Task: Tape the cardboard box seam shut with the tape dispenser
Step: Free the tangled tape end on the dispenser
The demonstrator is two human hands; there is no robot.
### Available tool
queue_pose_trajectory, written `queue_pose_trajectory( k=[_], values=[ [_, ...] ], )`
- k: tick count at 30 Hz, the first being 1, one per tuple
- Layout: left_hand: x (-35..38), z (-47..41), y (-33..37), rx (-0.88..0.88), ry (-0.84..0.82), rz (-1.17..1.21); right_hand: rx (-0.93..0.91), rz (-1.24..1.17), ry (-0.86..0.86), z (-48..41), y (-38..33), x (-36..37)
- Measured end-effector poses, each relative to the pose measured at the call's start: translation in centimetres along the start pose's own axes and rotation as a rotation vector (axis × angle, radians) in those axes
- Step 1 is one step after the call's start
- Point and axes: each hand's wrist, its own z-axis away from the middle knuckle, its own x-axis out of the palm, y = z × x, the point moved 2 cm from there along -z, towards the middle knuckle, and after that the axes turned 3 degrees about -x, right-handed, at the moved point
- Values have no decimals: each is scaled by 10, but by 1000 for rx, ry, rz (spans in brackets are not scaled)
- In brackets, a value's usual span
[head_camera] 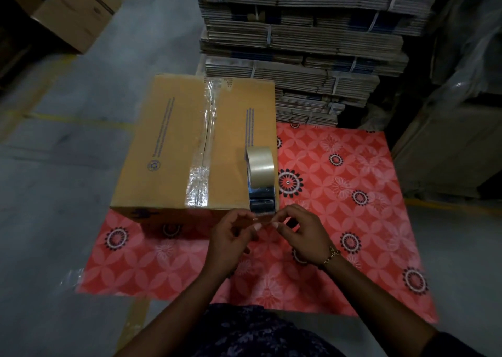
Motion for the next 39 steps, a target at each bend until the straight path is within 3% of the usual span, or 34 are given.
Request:
queue_pose_trajectory(
  k=[11,20,39],
  values=[
    [3,4,0,-23,22,-32,28,-11,-15,-1,1,-2],
    [6,1,5,-209,57,131,100,-81,-33,-4,2,-3],
    [21,0,6,-321,172,314,292,-292,44,2,2,5]
  ],
)
